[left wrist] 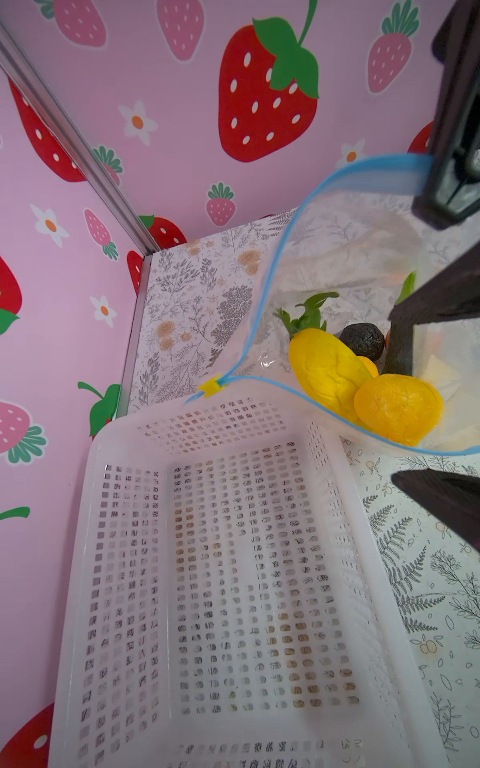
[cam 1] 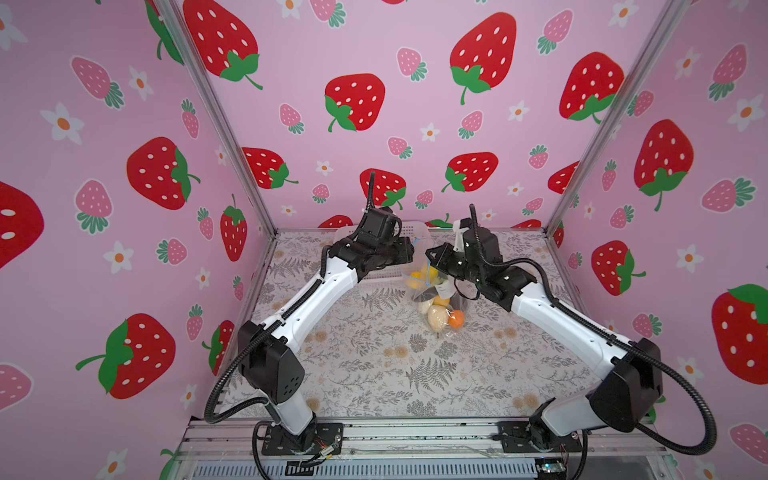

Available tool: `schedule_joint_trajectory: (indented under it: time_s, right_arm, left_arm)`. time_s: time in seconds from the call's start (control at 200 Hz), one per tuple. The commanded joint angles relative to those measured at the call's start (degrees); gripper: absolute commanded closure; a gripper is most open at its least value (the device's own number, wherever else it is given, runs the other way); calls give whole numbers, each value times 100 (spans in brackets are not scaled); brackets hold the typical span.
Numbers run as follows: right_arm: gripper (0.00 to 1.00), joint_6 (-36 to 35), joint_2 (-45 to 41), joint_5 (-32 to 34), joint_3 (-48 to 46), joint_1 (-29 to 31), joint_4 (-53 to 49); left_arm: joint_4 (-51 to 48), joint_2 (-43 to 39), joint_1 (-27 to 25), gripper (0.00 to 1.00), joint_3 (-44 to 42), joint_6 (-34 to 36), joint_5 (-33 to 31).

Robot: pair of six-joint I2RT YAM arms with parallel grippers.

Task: Place the food in the zip-top bag and seal the zipper
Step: 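Lower the lemon into the bag and open the left gripper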

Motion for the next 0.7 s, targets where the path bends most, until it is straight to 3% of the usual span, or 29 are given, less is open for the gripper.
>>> schedule_joint_trajectory:
  time_s: [0.0, 0.205, 0.43, 0.695]
  right_arm:
    - [93, -49, -162, 62, 95, -3, 52]
    - [93, -31, -169, 55, 64, -12, 52]
    - [93, -15, -151, 43, 72, -12, 65]
    - [92, -6, -156, 41, 63, -21, 64]
  left_arm:
    - [-39, 91, 75, 49, -38, -14, -46]
    - [58, 179, 106, 62, -108, 33, -27]
    - [91, 425, 105, 64, -71, 92, 163]
    - [62, 455, 106, 73, -46, 75, 110]
